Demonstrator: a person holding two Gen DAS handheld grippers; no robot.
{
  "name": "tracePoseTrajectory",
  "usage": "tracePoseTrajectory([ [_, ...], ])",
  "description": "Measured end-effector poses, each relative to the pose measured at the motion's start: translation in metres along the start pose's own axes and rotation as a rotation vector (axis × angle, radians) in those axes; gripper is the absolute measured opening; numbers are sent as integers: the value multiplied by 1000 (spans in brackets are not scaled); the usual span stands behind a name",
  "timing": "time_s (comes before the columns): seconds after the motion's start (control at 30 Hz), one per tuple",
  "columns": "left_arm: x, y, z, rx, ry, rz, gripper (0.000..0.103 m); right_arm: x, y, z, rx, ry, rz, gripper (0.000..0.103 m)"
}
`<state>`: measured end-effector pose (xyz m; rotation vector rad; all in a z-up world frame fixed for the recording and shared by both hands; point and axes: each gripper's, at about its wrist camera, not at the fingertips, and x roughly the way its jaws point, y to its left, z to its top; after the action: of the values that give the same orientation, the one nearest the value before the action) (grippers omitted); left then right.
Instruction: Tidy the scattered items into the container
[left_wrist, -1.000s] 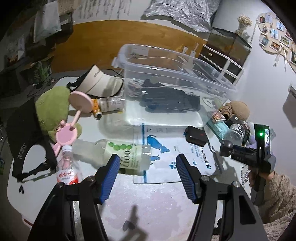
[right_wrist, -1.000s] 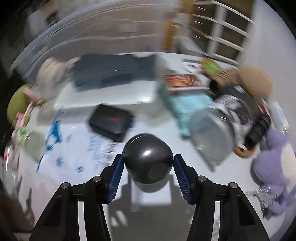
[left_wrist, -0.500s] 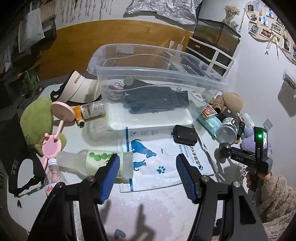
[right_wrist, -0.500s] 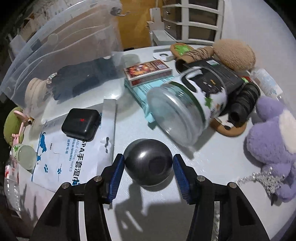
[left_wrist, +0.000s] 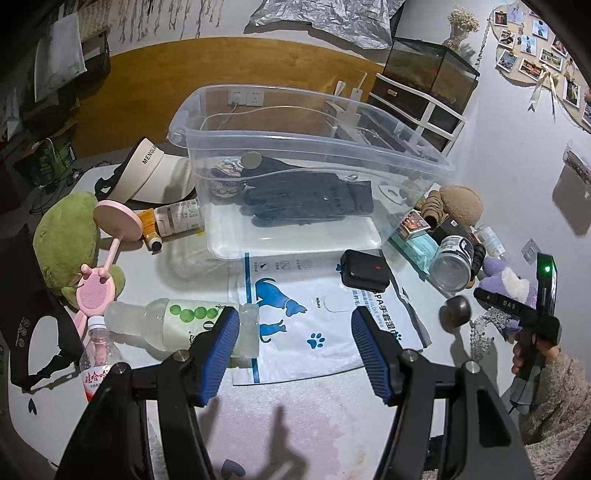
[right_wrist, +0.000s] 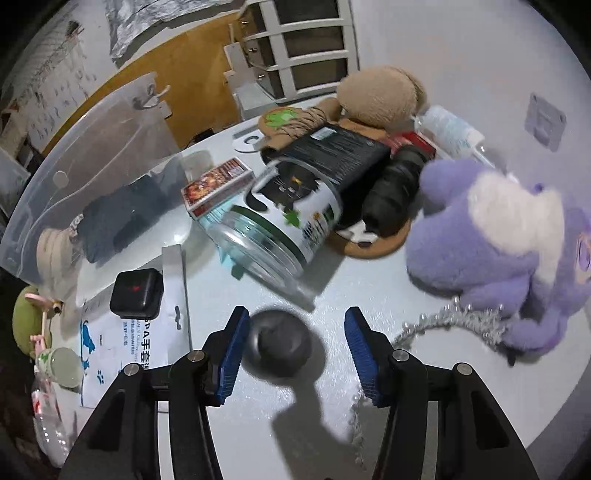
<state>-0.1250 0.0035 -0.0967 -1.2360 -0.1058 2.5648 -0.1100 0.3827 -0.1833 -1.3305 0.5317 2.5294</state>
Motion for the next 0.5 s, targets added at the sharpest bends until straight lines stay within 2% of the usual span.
tracePoseTrajectory([
  [0.13,-1,-2,0,10,-5,-2,63,3,24,-3,-95,42,87,23],
  [0.3,-1,0,0,0,-2,-3,63,11,51,-16,-226,101,125,23],
  [0.37,-1,0,-1,0,-3,0,63,15,57,-17,-235,121,135,23],
  [0.5,-1,2,-3,0,-3,11,63,18,68,-23,-226,175,220,23],
])
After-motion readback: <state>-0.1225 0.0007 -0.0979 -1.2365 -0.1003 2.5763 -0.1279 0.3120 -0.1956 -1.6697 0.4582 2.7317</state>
